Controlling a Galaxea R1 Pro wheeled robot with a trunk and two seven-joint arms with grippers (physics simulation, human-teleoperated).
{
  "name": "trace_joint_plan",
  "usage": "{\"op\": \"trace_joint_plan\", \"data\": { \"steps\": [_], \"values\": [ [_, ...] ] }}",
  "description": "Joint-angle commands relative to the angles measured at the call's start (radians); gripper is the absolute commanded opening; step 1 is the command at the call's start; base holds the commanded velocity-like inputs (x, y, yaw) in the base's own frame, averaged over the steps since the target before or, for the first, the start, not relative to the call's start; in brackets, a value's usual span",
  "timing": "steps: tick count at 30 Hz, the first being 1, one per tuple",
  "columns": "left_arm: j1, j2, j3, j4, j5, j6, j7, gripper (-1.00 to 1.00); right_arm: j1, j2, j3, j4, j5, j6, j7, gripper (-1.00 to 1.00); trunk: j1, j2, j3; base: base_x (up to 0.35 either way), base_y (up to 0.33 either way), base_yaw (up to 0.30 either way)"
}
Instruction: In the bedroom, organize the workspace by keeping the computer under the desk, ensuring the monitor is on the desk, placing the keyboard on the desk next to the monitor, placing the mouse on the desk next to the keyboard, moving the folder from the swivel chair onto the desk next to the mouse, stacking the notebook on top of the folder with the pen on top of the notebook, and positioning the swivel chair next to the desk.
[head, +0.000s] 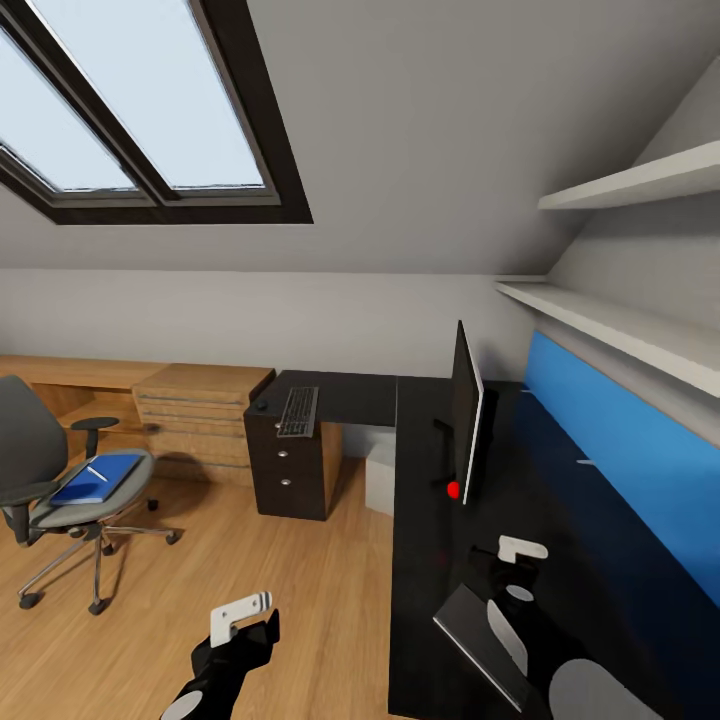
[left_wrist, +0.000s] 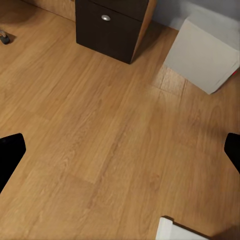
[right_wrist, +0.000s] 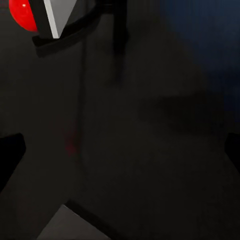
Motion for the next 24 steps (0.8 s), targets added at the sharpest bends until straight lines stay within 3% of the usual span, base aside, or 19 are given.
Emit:
{"op": "trace_joint_plan", "data": {
  "steps": [1, 11, 13, 24],
  "values": [
    [-0.001, 0.001, -0.002, -0.002, 0.008, 0.002, 0.008, 1.0, -0.002, -0.002, 0.009, 0.006, -0.01, -0.011, 0.003, 1.0, 0.0, -0.002, -0.002, 0.0, 0.0, 0.0],
    [0.0, 0.001, -0.003, 0.0, 0.008, 0.002, 0.008, 1.0, -0.006, -0.019, 0.009, 0.05, -0.009, -0.034, 0.097, 1.0, 0.0, -0.002, -0.002, 0.0, 0.0, 0.0],
    [0.0, 0.0, -0.003, 0.0, 0.008, 0.002, 0.008, 1.0, -0.006, -0.036, 0.007, 0.056, -0.017, -0.035, 0.181, 1.0, 0.0, -0.002, -0.002, 0.0, 0.0, 0.0],
    [0.0, -0.001, -0.003, 0.0, 0.007, 0.002, 0.008, 1.0, -0.006, -0.041, 0.004, 0.057, -0.023, -0.032, 0.228, 1.0, 0.0, -0.002, -0.002, 0.0, 0.0, 0.0]
  ]
}}
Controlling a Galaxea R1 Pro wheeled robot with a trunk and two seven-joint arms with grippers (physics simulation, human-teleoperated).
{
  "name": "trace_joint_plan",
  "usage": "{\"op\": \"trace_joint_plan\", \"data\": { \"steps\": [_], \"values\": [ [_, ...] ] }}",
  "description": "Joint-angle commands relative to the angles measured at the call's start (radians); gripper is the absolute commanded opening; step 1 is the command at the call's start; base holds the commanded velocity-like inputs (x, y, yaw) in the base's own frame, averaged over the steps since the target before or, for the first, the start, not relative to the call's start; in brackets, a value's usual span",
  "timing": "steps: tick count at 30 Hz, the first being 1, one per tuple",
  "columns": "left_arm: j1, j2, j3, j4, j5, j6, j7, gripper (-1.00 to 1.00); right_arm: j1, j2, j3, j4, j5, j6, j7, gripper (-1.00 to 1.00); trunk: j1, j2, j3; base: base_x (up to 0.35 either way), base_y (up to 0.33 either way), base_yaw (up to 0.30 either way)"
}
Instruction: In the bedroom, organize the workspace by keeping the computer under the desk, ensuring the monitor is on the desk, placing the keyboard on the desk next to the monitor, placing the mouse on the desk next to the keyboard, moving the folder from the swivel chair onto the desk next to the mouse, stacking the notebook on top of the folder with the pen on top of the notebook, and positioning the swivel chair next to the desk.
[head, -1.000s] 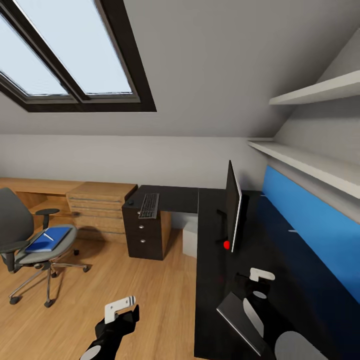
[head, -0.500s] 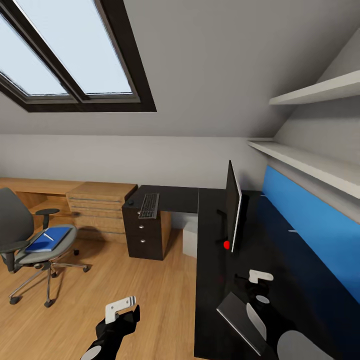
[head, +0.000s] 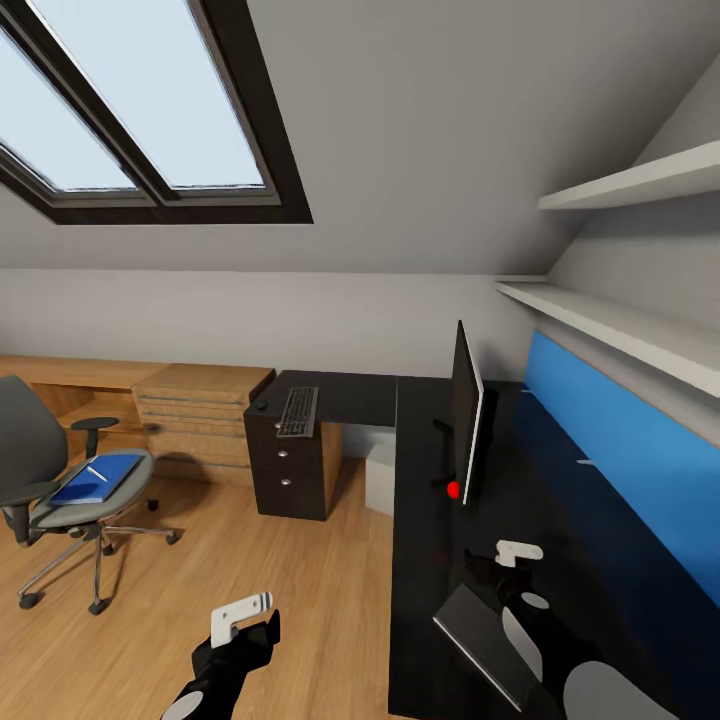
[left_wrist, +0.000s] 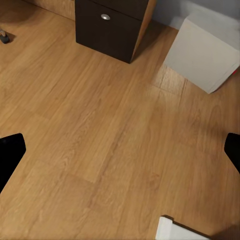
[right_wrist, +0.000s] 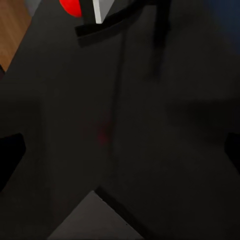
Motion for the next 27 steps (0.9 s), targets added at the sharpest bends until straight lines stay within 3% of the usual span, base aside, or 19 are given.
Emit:
{"op": "trace_joint_plan", "data": {
  "steps": [1, 7, 9, 13, 19, 27],
  "values": [
    [-0.001, 0.001, -0.002, -0.002, 0.007, 0.002, 0.008, 1.0, -0.001, 0.0, 0.009, 0.0, -0.01, -0.001, -0.005, 1.0, 0.0, -0.002, -0.002, 0.0, 0.0, 0.0],
    [-0.001, 0.001, -0.002, -0.003, 0.008, 0.002, 0.007, 1.0, -0.002, -0.001, 0.007, -0.005, -0.017, 0.058, -0.004, 1.0, 0.0, -0.002, -0.002, 0.0, 0.0, 0.0],
    [-0.001, 0.001, -0.002, -0.003, 0.009, 0.002, 0.007, 1.0, -0.011, -0.001, 0.006, -0.007, -0.058, 0.121, -0.004, 1.0, 0.0, -0.002, -0.002, 0.0, 0.0, 0.0],
    [-0.001, 0.0, -0.002, -0.004, 0.01, 0.002, 0.007, 1.0, -0.02, -0.001, 0.006, -0.01, -0.107, 0.172, -0.003, 1.0, 0.0, -0.002, -0.002, 0.0, 0.0, 0.0],
    [-0.001, -0.001, -0.002, -0.005, 0.01, 0.001, 0.009, 1.0, -0.023, 0.0, 0.007, -0.012, -0.13, 0.197, -0.003, 1.0, 0.0, -0.002, -0.002, 0.0, 0.0, 0.0],
    [0.0, -0.004, -0.002, -0.006, 0.007, 0.0, 0.011, 1.0, -0.024, 0.002, 0.008, -0.013, -0.134, 0.203, -0.006, 1.0, 0.031, -0.058, -0.027, 0.0, 0.0, 0.0]
  ]
}}
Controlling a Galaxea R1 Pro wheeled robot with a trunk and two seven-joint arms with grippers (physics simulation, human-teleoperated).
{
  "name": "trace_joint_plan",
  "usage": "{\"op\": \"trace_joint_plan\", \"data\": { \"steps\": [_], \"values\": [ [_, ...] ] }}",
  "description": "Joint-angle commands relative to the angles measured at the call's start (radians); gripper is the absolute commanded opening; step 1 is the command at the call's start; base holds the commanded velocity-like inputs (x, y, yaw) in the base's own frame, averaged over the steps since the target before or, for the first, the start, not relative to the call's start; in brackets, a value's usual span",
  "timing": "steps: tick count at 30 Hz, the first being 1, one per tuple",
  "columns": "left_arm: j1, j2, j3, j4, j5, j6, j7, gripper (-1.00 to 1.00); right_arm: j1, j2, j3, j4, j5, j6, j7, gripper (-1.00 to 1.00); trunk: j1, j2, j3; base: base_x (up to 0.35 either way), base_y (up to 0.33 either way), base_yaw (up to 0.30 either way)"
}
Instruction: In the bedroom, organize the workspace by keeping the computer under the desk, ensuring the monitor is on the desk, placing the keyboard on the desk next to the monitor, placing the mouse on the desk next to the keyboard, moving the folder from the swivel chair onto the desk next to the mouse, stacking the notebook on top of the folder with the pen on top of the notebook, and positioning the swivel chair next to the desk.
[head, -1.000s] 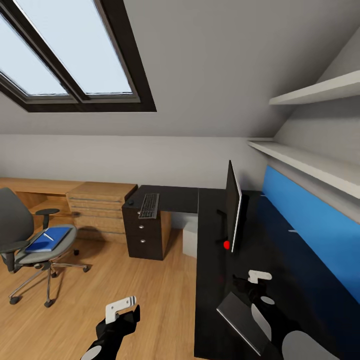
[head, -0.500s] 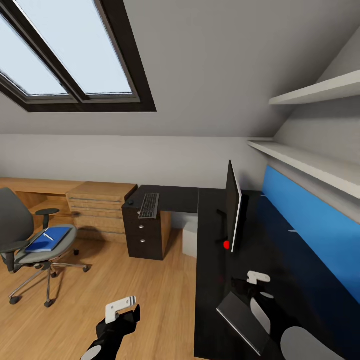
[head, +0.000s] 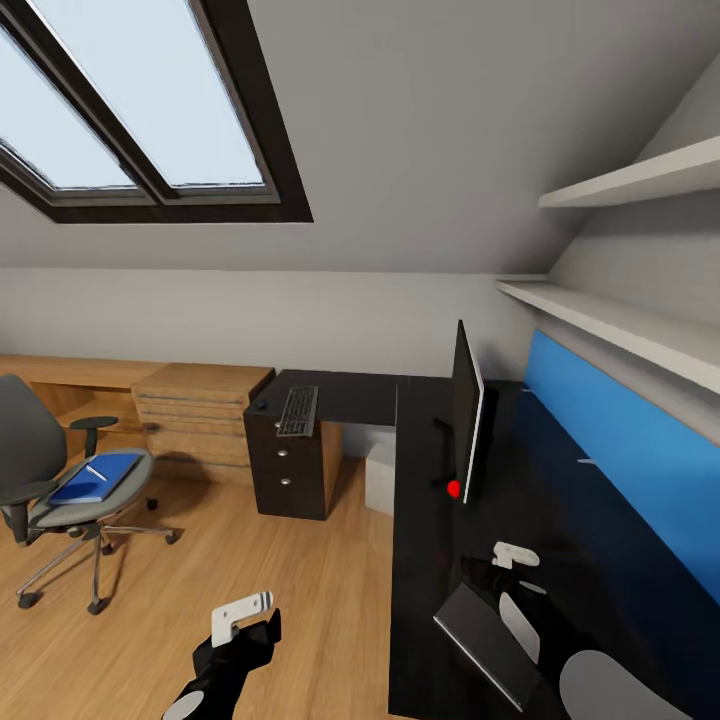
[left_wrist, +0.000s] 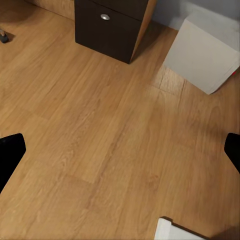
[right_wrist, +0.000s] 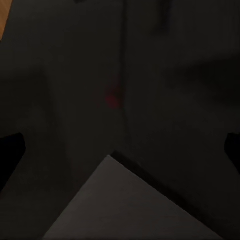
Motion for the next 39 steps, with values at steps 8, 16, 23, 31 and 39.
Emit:
{"op": "trace_joint_plan", "data": {
  "steps": [8, 16, 23, 31, 39],
  "values": [
    [-0.001, 0.001, -0.002, -0.001, 0.006, 0.002, 0.009, 1.0, 0.0, -0.001, 0.012, -0.003, -0.005, 0.002, -0.009, 1.0, 0.031, -0.058, -0.027, 0.0, 0.0, 0.0],
    [-0.001, 0.001, -0.002, -0.001, 0.005, 0.002, 0.008, 1.0, 0.0, 0.0, 0.013, -0.003, -0.003, 0.001, -0.008, 1.0, 0.062, -0.114, -0.052, 0.0, 0.0, 0.0],
    [-0.001, 0.0, -0.004, -0.001, 0.005, 0.002, 0.008, 1.0, 0.0, 0.001, 0.016, -0.003, -0.002, 0.002, -0.01, 1.0, 0.089, -0.163, -0.074, 0.0, 0.0, 0.0],
    [-0.001, 0.001, -0.008, -0.001, 0.005, 0.002, 0.009, 1.0, 0.0, 0.001, 0.018, -0.011, -0.001, -0.001, -0.007, 1.0, 0.119, -0.219, -0.099, 0.0, 0.0, 0.0],
    [-0.001, 0.001, -0.008, -0.001, 0.005, 0.002, 0.01, 1.0, 0.0, 0.001, 0.019, -0.045, -0.003, 0.001, -0.007, 1.0, 0.15, -0.275, -0.124, 0.0, 0.0, 0.0]
  ]
}}
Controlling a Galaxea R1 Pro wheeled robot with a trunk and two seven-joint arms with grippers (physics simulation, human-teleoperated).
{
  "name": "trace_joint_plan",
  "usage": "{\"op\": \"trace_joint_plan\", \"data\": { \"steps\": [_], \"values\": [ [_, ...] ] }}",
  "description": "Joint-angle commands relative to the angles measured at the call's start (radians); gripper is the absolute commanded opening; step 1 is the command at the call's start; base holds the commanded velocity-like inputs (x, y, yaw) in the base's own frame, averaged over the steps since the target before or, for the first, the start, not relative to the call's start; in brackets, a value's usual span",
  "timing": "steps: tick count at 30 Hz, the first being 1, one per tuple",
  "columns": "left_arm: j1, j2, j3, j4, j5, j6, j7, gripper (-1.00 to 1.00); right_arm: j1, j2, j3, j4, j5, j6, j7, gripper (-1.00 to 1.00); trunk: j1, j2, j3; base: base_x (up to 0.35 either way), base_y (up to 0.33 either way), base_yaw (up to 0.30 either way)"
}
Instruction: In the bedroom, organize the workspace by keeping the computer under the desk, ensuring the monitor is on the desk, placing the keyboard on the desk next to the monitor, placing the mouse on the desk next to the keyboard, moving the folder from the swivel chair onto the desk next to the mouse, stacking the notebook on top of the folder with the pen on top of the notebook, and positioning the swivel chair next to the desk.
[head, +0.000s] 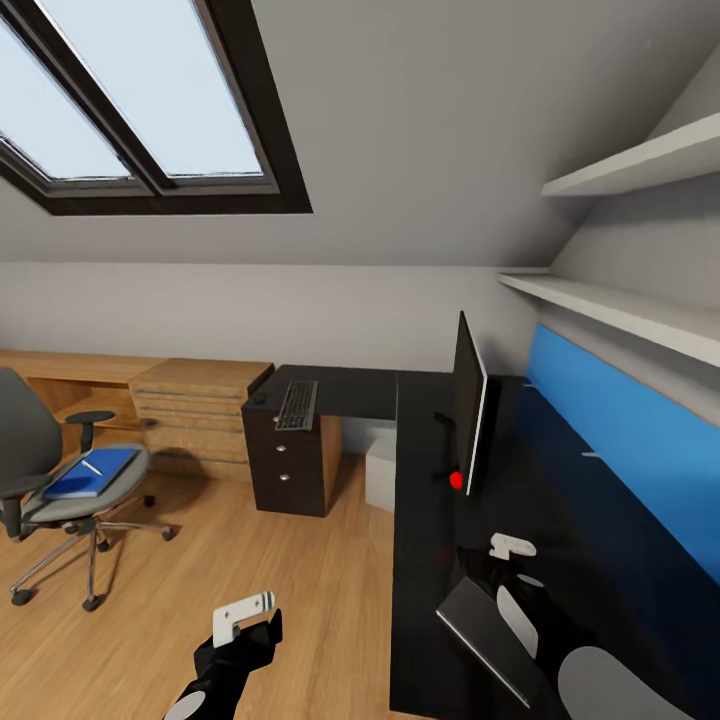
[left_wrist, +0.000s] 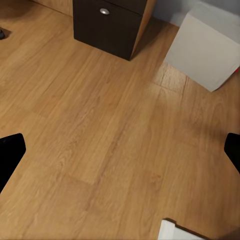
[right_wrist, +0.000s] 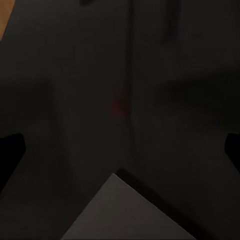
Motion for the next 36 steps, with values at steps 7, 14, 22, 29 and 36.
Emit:
{"op": "trace_joint_plan", "data": {
  "steps": [7, 14, 22, 29, 36],
  "values": [
    [0.0, 0.001, -0.002, -0.002, 0.007, 0.002, 0.008, 1.0, 0.0, -0.001, 0.008, -0.005, -0.007, 0.005, -0.008, 1.0, 0.027, -0.05, -0.023, 0.0, 0.0, 0.0],
    [-0.001, 0.001, -0.002, -0.002, 0.008, 0.002, 0.008, 1.0, 0.0, -0.001, 0.008, -0.005, -0.007, 0.005, -0.007, 1.0, 0.054, -0.099, -0.045, 0.0, 0.0, 0.0],
    [-0.001, 0.001, -0.002, -0.002, 0.008, 0.002, 0.008, 1.0, 0.0, -0.001, 0.009, -0.005, -0.007, 0.008, -0.009, 1.0, 0.085, -0.155, -0.07, 0.0, 0.0, 0.0],
    [0.0, 0.001, -0.002, -0.002, 0.008, 0.002, 0.008, 1.0, 0.0, -0.001, 0.01, -0.004, -0.008, 0.04, -0.011, 1.0, 0.111, -0.204, -0.092, 0.0, 0.0, 0.0],
    [0.0, 0.001, -0.002, -0.002, 0.008, 0.002, 0.008, 1.0, 0.0, 0.001, 0.009, -0.005, -0.007, 0.116, -0.013, 1.0, 0.138, -0.253, -0.114, 0.0, 0.0, 0.0]
  ]
}}
